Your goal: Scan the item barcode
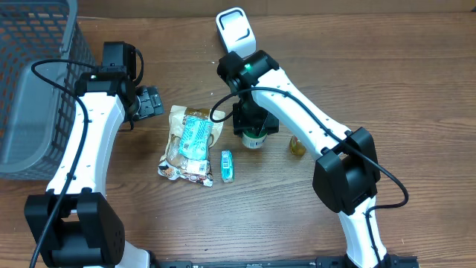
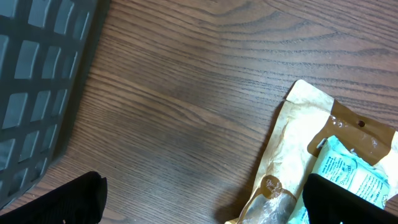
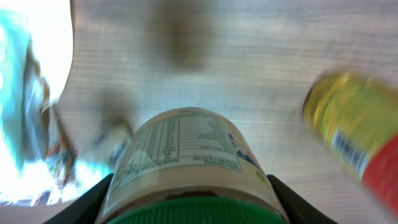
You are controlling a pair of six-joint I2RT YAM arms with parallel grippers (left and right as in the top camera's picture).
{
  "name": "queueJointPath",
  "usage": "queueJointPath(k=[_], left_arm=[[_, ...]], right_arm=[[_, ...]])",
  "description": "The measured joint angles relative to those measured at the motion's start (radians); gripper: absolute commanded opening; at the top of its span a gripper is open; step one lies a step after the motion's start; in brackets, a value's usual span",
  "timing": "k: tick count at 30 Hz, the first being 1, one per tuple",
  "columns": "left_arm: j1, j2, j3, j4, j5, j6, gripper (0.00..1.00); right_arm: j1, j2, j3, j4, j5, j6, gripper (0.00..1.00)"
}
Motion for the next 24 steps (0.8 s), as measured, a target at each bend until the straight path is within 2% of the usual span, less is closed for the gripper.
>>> queueJointPath(k=[2, 3, 4, 5, 8, 10, 17, 24], left_arm=[[0.0, 0.0, 0.0, 0.0, 0.0, 0.0, 1.0], [0.0, 0.0, 0.0, 0.0, 0.0, 0.0, 1.0], [0.0, 0.0, 0.0, 0.0, 0.0, 0.0, 1.0], [0.0, 0.0, 0.0, 0.0, 0.0, 0.0, 1.0], [0.0, 0.0, 0.0, 0.0, 0.0, 0.0, 0.99], [0.0, 0.0, 0.0, 0.0, 0.0, 0.0, 1.0], [0.0, 0.0, 0.0, 0.0, 0.0, 0.0, 1.0], [0.0, 0.0, 0.0, 0.0, 0.0, 0.0, 1.0]], right_arm=[[0.0, 0.0, 0.004, -0.053, -0.058, 0.0, 0.5], [0.0, 0.0, 0.004, -0.081, -0.087, 0.0, 0.26], [0.0, 0.0, 0.004, -0.098, -0.11, 0.0, 0.15], [0.0, 0.0, 0.004, -0.111, -0.135, 0.001, 0.1], [0.0, -0.001, 0.004, -0.106, -0.198, 0.0, 0.1], [0.0, -0.001, 0.004, -0.109, -0.246, 0.0, 0.05], [0.0, -0.001, 0.003, -0.11, -0.425, -0.002, 0.04], [0.0, -0.001, 0.004, -0.11, -0.606, -0.124, 0.04]])
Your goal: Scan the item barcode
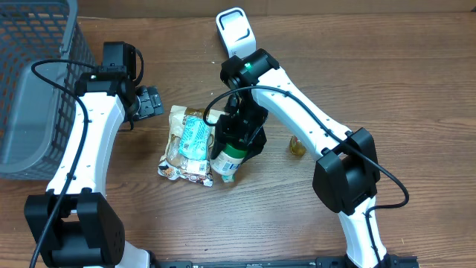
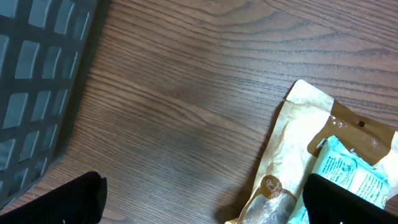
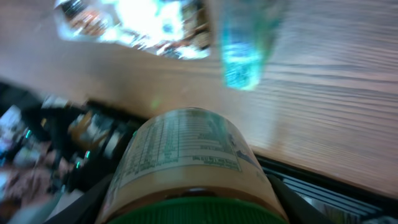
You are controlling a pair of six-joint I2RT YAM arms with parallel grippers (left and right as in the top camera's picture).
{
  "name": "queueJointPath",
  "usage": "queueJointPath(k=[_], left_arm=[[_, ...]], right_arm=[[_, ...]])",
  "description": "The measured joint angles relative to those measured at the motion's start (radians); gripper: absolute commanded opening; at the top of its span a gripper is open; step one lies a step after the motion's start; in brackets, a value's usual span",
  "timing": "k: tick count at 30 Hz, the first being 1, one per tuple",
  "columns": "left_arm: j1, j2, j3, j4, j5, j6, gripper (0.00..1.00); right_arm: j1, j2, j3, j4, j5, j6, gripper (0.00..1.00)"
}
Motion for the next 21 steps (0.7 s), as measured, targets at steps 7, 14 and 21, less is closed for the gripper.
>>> queueJointPath(k=[7, 14, 21], left_arm=[[0.0, 0.0, 0.0, 0.0, 0.0, 0.0, 1.0], [0.0, 0.0, 0.0, 0.0, 0.0, 0.0, 1.0], [0.0, 0.0, 0.0, 0.0, 0.0, 0.0, 1.0]], right_arm=[[0.0, -0.001, 0.0, 0.0, -0.066, -0.063, 0.03], [0.0, -0.047, 0.0, 0.0, -0.075, -0.077, 0.04], [0.0, -0.197, 0.0, -0.002, -0.076, -0.082, 0.04]])
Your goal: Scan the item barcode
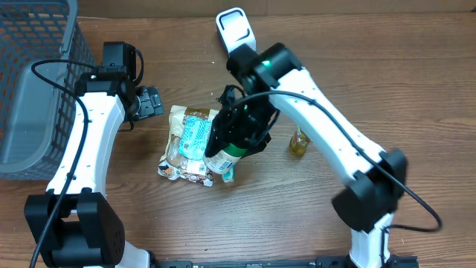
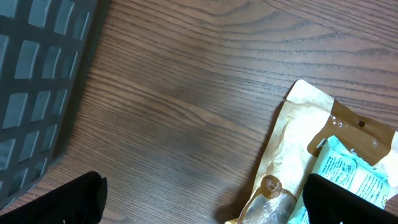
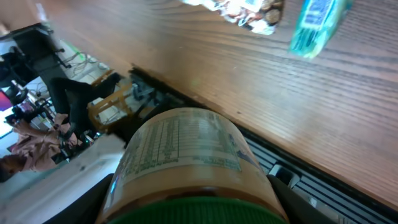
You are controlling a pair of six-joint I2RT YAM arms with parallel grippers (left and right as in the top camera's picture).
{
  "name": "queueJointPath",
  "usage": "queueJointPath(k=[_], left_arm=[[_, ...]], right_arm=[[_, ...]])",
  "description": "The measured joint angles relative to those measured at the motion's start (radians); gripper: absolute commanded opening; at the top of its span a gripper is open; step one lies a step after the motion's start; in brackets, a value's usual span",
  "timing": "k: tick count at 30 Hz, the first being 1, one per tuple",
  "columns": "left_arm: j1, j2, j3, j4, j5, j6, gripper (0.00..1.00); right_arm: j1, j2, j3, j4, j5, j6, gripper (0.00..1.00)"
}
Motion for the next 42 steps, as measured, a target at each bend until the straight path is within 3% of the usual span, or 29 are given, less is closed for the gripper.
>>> queueJointPath(k=[18, 36, 42], left_arm=[[0.0, 0.0, 0.0, 0.0, 0.0, 0.0, 0.99], [0.0, 0.0, 0.0, 0.0, 0.0, 0.0, 0.99], [0.0, 0.0, 0.0, 0.0, 0.0, 0.0, 0.99]], right_arm=[[0.0, -0.084, 0.0, 0.001, -0.002, 0.0, 0.07], [0.061, -0.093, 0.0, 0.001, -0.027, 0.0, 0.04], [0.06, -0.14, 0.0, 0.001, -0.028, -0.019, 0.1]])
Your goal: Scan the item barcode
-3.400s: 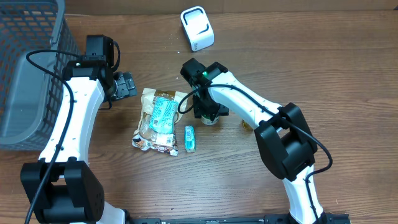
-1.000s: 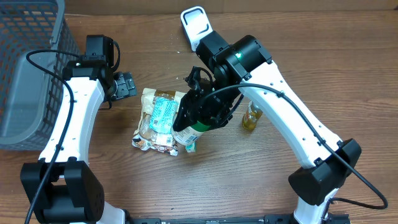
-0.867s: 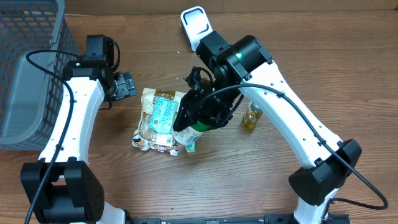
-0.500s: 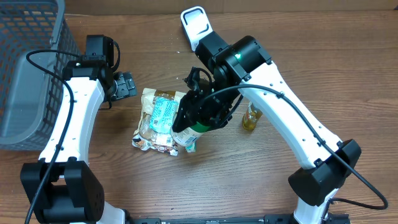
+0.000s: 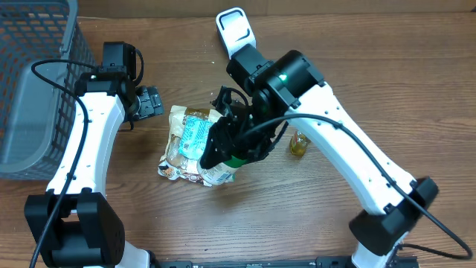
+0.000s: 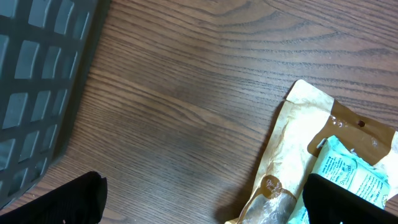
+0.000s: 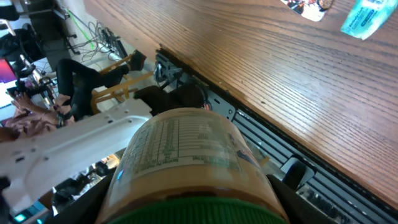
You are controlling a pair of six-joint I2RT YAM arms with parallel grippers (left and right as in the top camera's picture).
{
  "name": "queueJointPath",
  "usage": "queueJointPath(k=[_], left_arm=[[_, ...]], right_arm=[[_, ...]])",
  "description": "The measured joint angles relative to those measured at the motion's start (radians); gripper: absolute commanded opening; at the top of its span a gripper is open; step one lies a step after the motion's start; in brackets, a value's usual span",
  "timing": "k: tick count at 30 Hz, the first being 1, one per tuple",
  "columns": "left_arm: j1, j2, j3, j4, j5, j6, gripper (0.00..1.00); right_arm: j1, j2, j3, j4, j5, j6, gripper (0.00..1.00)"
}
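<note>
My right gripper (image 5: 239,151) is shut on a jar (image 5: 221,167) with a green cap and a white printed label, held tilted in the air above the table's front middle. In the right wrist view the jar (image 7: 188,158) fills the space between my fingers (image 7: 297,194), its label facing the camera. The white barcode scanner (image 5: 235,28) lies at the table's far edge. My left gripper (image 5: 149,102) hangs open just left of a tan snack bag (image 5: 187,140); in the left wrist view its fingers (image 6: 61,200) stand wide apart over bare wood.
A grey mesh basket (image 5: 31,78) stands at the far left. A small yellow bottle (image 5: 299,144) lies right of the jar. A teal packet (image 7: 367,16) lies by the snack bag (image 6: 306,155). The table's front edge (image 7: 249,118) runs under the jar.
The right arm has risen and swung further forward with the jar, now tilted more towards the table's front edge. The left arm has not moved.
My right gripper was shut on the jar standing on the table beside the yellow bottle. Then it held the jar off the table over the teal packet, then higher and tilted. Now the jar is higher still, aimed past the front edge. The left arm stayed still throughout.
</note>
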Motion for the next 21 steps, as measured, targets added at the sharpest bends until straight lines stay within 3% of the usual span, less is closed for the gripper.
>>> queueJointPath(k=[7, 11, 13, 17, 18, 21], left_arm=[[0.0, 0.0, 0.0, 0.0, 0.0, 0.0, 1.0], [0.0, 0.0, 0.0, 0.0, 0.0, 0.0, 0.99], [0.0, 0.0, 0.0, 0.0, 0.0, 0.0, 0.99], [0.0, 0.0, 0.0, 0.0, 0.0, 0.0, 1.0], [0.0, 0.0, 0.0, 0.0, 0.0, 0.0, 0.99], [0.0, 0.0, 0.0, 0.0, 0.0, 0.0, 1.0]], right_arm=[[0.0, -0.127, 0.0, 0.0, 0.0, -0.008, 0.1], [0.0, -0.197, 0.0, -0.001, 0.001, -0.027, 0.17], [0.0, -0.215, 0.0, -0.001, 0.01, -0.037, 0.04], [0.0, -0.219, 0.0, 0.053, 0.079, -0.048, 0.05], [0.0, -0.219, 0.0, 0.088, 0.114, -0.052, 0.09], [0.0, -0.219, 0.0, 0.159, 0.236, -0.058, 0.36]])
